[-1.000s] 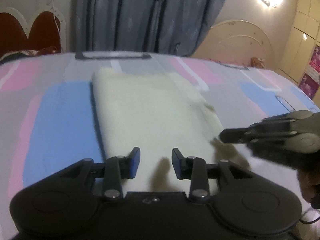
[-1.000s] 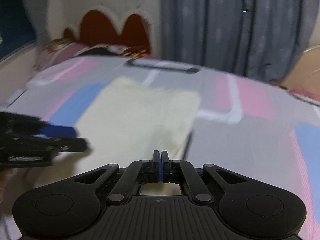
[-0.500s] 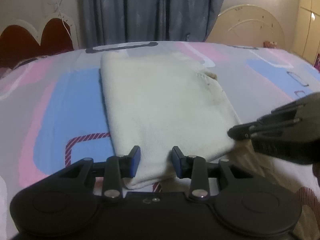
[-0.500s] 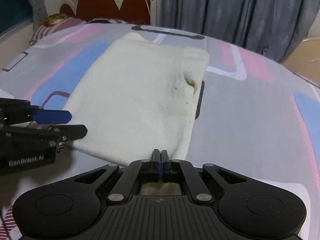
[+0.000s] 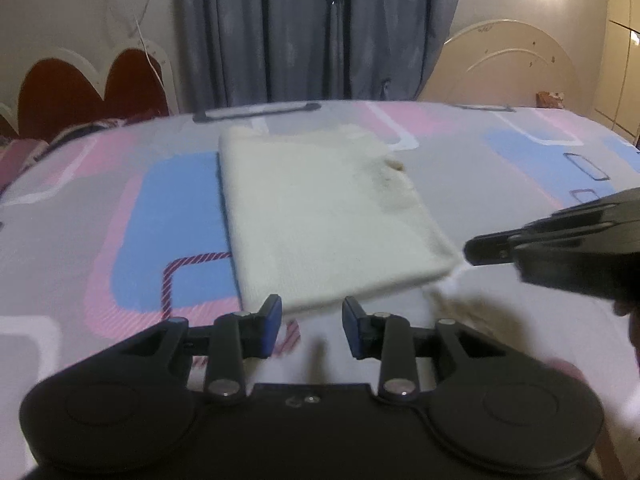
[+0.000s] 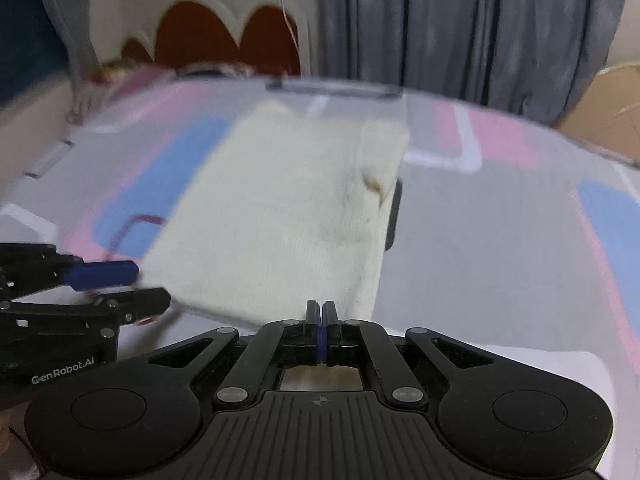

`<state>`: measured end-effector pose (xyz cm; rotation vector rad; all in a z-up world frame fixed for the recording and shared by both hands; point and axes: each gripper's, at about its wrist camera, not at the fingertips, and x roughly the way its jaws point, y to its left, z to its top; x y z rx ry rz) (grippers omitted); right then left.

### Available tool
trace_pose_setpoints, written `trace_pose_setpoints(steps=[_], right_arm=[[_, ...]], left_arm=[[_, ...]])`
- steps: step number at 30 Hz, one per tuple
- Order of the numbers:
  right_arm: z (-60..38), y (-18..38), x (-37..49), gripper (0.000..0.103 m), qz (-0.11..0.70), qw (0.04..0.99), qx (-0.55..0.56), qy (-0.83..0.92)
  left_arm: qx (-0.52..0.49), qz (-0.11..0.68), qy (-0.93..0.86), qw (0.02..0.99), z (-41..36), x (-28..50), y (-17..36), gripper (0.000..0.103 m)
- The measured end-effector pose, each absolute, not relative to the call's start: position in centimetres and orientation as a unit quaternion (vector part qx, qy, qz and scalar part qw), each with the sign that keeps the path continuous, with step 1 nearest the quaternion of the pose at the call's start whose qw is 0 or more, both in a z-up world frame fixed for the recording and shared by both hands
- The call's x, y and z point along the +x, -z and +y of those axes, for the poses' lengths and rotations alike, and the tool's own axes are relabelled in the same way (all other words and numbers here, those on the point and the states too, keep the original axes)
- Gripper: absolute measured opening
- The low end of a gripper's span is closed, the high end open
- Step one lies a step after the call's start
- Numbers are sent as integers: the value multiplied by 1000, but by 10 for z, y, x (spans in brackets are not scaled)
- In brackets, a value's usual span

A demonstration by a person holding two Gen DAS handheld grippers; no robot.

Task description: Fold small clothes

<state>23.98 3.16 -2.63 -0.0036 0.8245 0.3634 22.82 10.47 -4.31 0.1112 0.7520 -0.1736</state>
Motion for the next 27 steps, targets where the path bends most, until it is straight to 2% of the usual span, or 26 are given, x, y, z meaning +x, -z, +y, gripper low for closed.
trace_pose_setpoints(steps=[11, 22, 24, 27], right_arm=[[-23, -44, 88, 0, 338, 925, 30, -173], [-30, -76, 7, 0, 298, 933, 19, -201], [-30, -81, -4, 0, 291, 935, 18, -204], [-30, -86, -15, 0, 283, 937, 19, -206]], left_arm=[[46, 318, 65, 945, 68, 92, -12, 32], [35, 285, 46, 957, 46, 23, -41, 31], [33, 276, 44, 960, 45, 14, -47, 28], [34, 265, 42, 963, 42, 4, -54, 28]])
